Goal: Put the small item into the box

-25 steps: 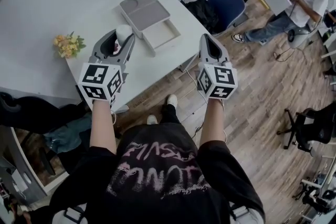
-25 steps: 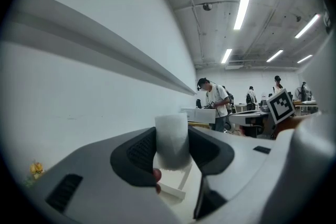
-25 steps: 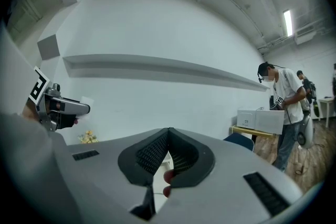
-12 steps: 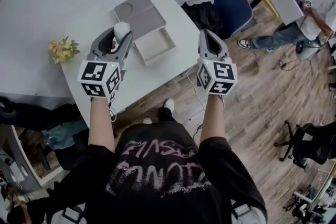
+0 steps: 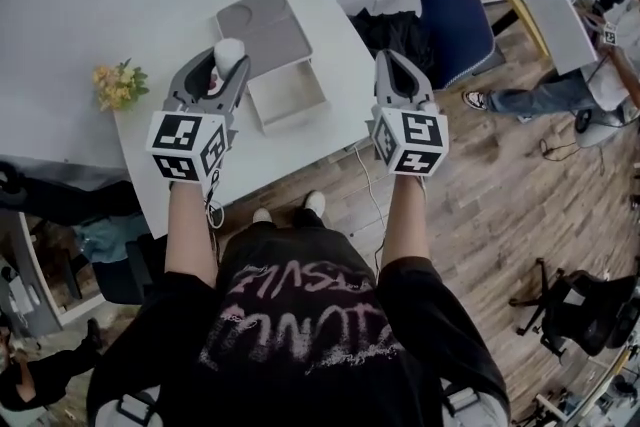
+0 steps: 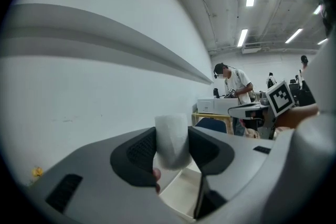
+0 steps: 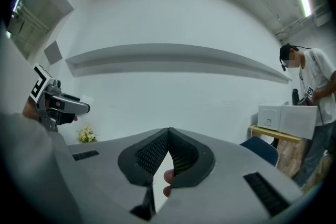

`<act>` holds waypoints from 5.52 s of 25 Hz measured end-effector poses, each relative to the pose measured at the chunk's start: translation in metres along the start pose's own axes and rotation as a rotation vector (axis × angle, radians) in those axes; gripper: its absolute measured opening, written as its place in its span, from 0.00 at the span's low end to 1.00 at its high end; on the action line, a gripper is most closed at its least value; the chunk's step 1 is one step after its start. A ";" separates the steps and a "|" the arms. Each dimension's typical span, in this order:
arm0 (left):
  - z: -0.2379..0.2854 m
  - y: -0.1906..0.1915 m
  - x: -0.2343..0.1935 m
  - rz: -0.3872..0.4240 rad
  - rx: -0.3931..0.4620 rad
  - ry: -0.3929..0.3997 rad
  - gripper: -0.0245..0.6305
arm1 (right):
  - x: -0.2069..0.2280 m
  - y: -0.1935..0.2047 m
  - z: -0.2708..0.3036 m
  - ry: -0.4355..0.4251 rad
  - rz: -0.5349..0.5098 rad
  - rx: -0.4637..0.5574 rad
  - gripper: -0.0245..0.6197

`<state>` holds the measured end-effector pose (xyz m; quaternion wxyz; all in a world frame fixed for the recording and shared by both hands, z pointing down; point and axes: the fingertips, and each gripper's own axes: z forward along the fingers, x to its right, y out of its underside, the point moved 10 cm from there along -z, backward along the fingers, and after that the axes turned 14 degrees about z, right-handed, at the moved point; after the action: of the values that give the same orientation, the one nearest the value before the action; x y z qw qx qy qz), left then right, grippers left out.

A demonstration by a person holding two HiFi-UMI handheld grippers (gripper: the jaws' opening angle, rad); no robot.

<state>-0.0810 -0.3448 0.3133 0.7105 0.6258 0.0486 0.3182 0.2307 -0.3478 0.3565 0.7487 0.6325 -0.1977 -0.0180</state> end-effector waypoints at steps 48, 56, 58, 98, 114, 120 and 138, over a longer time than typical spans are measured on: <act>0.083 0.130 0.047 -0.125 -0.427 0.288 0.32 | 0.010 0.052 0.051 0.018 0.069 -0.126 0.06; 0.093 0.147 0.058 -0.101 -0.496 0.323 0.32 | 0.016 0.059 0.050 0.035 0.078 -0.142 0.06; 0.095 0.149 0.061 -0.092 -0.509 0.332 0.32 | 0.018 0.060 0.049 0.037 0.076 -0.148 0.06; 0.077 0.142 0.053 -0.061 -0.473 0.222 0.15 | 0.005 0.054 0.046 0.017 0.065 -0.146 0.06; 0.049 0.096 0.026 -0.052 -0.339 0.062 0.04 | -0.007 0.036 0.034 -0.013 0.045 -0.096 0.06; 0.043 0.073 0.012 -0.078 -0.275 0.017 0.04 | -0.010 0.025 0.031 -0.019 0.039 -0.060 0.06; 0.017 0.015 -0.018 -0.076 -0.075 -0.093 0.04 | -0.012 0.000 0.022 -0.036 0.026 0.012 0.06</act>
<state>-0.0933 -0.3689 0.3251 0.7465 0.6105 0.0271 0.2632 0.2123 -0.3651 0.3559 0.7413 0.6339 -0.2195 -0.0186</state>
